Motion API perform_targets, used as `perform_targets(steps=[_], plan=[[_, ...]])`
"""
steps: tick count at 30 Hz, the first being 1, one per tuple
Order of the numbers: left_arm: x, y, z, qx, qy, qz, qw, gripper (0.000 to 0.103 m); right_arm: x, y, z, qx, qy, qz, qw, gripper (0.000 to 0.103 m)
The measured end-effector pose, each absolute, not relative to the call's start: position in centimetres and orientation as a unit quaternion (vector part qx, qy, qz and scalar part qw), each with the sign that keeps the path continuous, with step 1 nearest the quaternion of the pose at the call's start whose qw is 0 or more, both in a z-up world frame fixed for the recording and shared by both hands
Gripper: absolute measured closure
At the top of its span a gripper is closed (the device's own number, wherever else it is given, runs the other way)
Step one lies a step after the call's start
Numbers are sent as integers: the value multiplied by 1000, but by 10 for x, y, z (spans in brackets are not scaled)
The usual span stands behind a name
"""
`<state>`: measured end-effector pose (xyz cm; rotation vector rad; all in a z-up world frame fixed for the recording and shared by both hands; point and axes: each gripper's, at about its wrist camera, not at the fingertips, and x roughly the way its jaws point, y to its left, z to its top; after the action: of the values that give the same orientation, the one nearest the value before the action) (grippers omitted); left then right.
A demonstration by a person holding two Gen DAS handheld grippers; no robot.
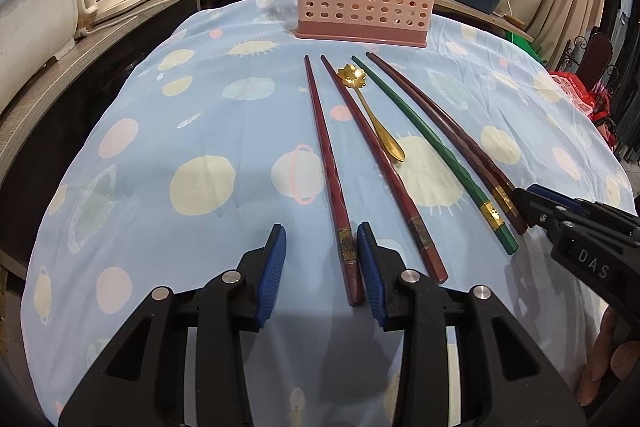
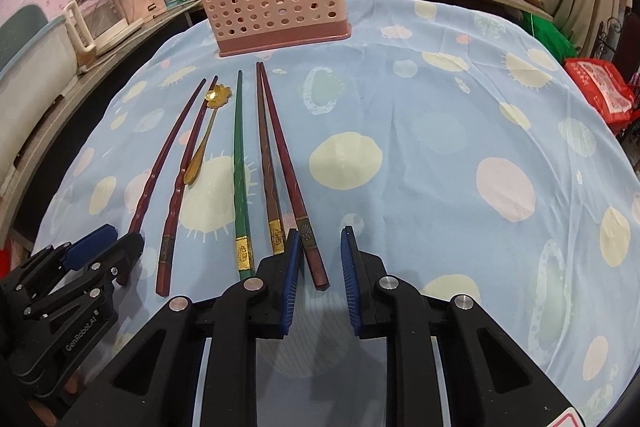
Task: Organize utensils
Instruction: 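Lower both open tools toward the dark brown chopsticks on the cloth, then grasp a dark brown chopstick with the right tool while the left tool grasps a dark red chopstick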
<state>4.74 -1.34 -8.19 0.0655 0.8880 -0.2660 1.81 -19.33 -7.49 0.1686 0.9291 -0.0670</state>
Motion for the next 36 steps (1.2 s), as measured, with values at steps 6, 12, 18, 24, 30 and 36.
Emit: perform_targets(steps=[6, 12, 18, 24, 30, 36], plan=[[48, -11, -82, 22, 428, -134, 893, 68, 20, -195, -76, 85, 444, -34, 891, 91], [49, -9, -82, 18, 428, -137, 893, 68, 16, -196, -75, 92, 443, -33, 891, 94], [49, -4, -81, 2, 431, -144, 891, 72, 8, -198, -74, 104, 443, -29, 890, 95], [47, 7, -81, -23, 439, -159, 884, 89, -3, -202, -72, 115, 442, -27, 889, 95], [42, 8, -81, -23, 440, -165, 883, 95, -9, -206, -69, 126, 441, -24, 888, 95], [40, 8, -78, -24, 446, -174, 878, 96, -15, -204, -61, 125, 433, -21, 892, 96]])
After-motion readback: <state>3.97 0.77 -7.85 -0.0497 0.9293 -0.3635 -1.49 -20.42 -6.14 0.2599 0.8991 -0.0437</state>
